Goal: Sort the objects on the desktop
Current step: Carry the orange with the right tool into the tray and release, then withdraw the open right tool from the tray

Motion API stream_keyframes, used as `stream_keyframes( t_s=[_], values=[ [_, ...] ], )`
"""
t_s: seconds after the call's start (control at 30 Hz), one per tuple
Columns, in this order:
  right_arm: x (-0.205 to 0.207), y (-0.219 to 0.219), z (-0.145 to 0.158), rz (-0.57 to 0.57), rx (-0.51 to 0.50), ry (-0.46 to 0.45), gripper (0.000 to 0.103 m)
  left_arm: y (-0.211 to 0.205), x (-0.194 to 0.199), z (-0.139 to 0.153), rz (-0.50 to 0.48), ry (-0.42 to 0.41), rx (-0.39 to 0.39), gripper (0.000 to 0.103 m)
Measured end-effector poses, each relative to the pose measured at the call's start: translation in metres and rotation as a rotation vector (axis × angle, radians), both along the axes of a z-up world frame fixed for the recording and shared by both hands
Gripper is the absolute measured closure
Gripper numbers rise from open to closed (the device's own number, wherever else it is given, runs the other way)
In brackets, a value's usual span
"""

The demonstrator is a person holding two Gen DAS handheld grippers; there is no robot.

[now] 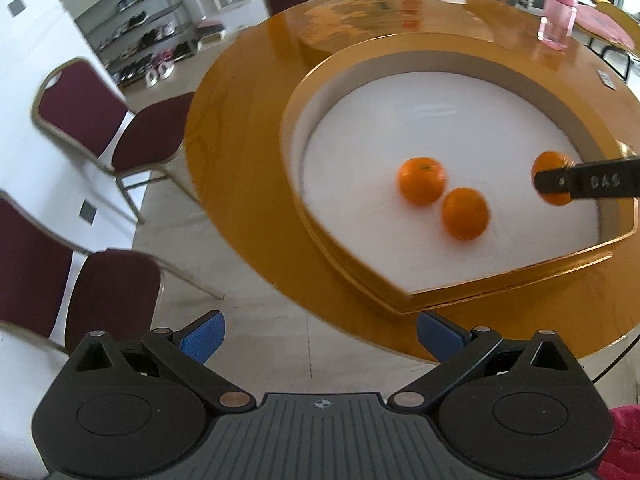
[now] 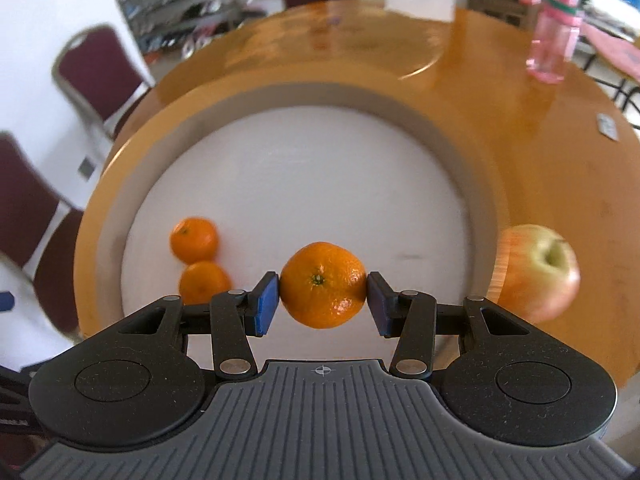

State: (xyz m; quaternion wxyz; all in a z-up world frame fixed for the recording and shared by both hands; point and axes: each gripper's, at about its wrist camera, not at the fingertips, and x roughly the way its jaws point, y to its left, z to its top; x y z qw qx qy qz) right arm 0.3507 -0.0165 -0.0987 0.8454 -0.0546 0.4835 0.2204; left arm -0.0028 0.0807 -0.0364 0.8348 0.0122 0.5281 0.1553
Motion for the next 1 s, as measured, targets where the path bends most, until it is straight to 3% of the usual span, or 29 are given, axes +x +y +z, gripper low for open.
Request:
stream_keyframes(
  t_s=[0.57,0.83,1.0],
  values=[
    [0.019,0.060,-0.035,0.114,-0.016,0.034,0.053,0.008,-0.001,-0.002,0.011,0.028,0.001,0.000],
    [0.008,0.045,-0.023,0.108,0.011,-0.002,0.031,-0.004,0.000,0.003,-0.014,0.017,0.010,0.000],
    [-0.007,0.022,-0.005,0.090,0.019,-0.010,0.030,-0.017,0.004,0.006,-0.050,0.007,0.017,0.000]
  ],
)
